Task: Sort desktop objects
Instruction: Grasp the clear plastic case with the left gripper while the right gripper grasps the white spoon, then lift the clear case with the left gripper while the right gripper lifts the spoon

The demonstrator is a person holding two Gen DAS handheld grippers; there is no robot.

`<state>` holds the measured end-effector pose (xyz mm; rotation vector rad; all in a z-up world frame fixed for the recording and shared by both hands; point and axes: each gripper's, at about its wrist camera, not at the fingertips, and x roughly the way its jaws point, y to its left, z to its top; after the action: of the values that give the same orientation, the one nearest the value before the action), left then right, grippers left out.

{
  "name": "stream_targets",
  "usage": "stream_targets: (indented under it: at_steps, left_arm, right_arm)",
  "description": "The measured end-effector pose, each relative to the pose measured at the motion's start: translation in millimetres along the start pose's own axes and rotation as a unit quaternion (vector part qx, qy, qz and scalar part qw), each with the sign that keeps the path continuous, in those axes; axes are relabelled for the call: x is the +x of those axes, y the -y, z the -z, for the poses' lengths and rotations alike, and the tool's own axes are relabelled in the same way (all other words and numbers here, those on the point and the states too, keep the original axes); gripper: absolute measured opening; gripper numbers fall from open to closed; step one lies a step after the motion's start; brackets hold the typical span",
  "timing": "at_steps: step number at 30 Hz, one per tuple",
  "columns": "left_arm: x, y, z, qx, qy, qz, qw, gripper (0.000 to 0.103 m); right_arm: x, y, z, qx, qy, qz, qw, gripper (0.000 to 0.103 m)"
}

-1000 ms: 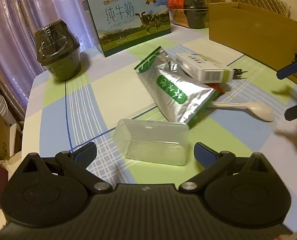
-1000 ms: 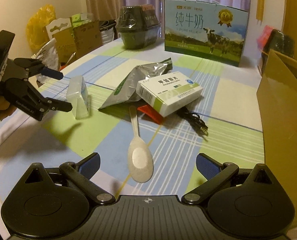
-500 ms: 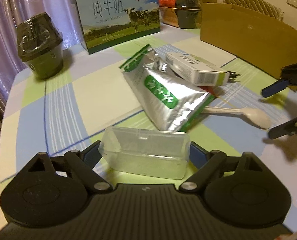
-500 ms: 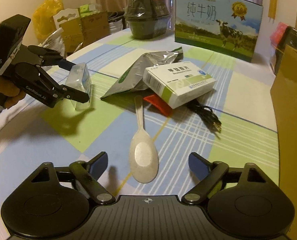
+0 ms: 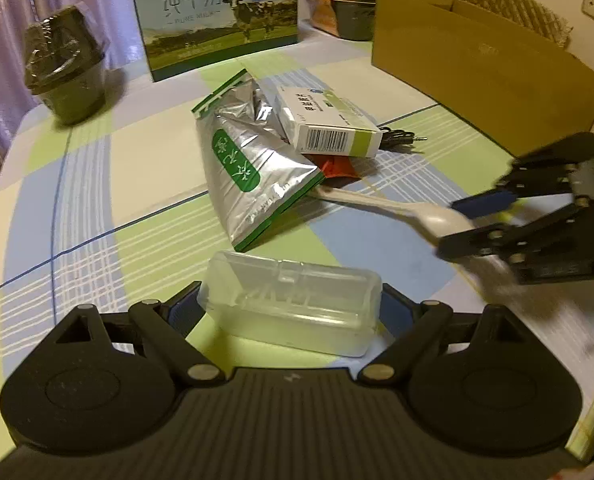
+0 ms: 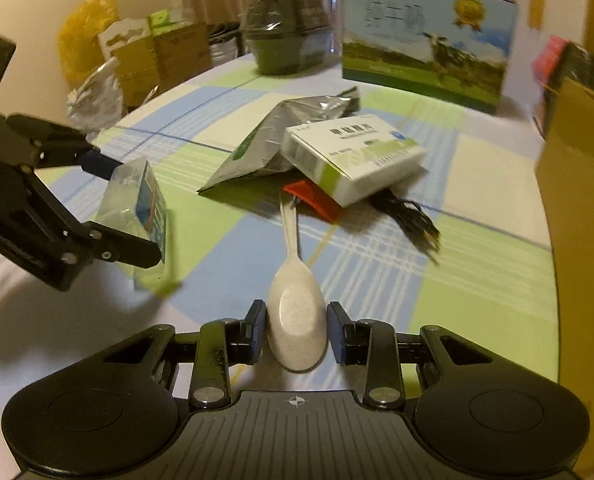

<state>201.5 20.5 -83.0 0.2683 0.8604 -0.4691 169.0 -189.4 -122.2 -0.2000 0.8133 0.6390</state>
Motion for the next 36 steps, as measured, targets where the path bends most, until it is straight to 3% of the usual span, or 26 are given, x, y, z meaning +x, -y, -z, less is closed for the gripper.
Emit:
stream_targets:
  at_steps: [8, 17, 21, 25, 36]
  left_arm:
    - [-16.1, 33.1, 0.8, 0.023, 0.005, -0.016, 0.9996, 0.087]
    - [-6.7, 64.3, 9.0, 0.069, -0.002, 0.000, 0.9976, 0.088]
    - [-3.5, 60.6, 11.9, 0.088, 0.003, 0.017, 0.9960, 0.090]
    - [-3.7, 55.8, 15.5, 0.103, 0.005, 0.033, 0.9941, 0.091]
    - [-5.7, 41.8, 17.2, 0.097, 0.018, 0.064, 0.9931, 0.090]
  right_arm:
    - [-49.9, 7.7, 36.2, 0.046, 0.001, 0.028, 0.999, 0.030]
    - [-63.2, 3.2, 61.8, 0.029, -0.001, 0.045, 0.999, 0.030]
    - [-63.6, 5.4, 64.6, 0.028, 0.002, 0.039, 0.999, 0.033]
    - [-60.8, 5.1, 63.6, 0.016, 0.003, 0.031, 0.999, 0.049]
    - [-46.7, 4.4, 56.2, -0.012, 0.012, 0.022, 1.000, 0.049]
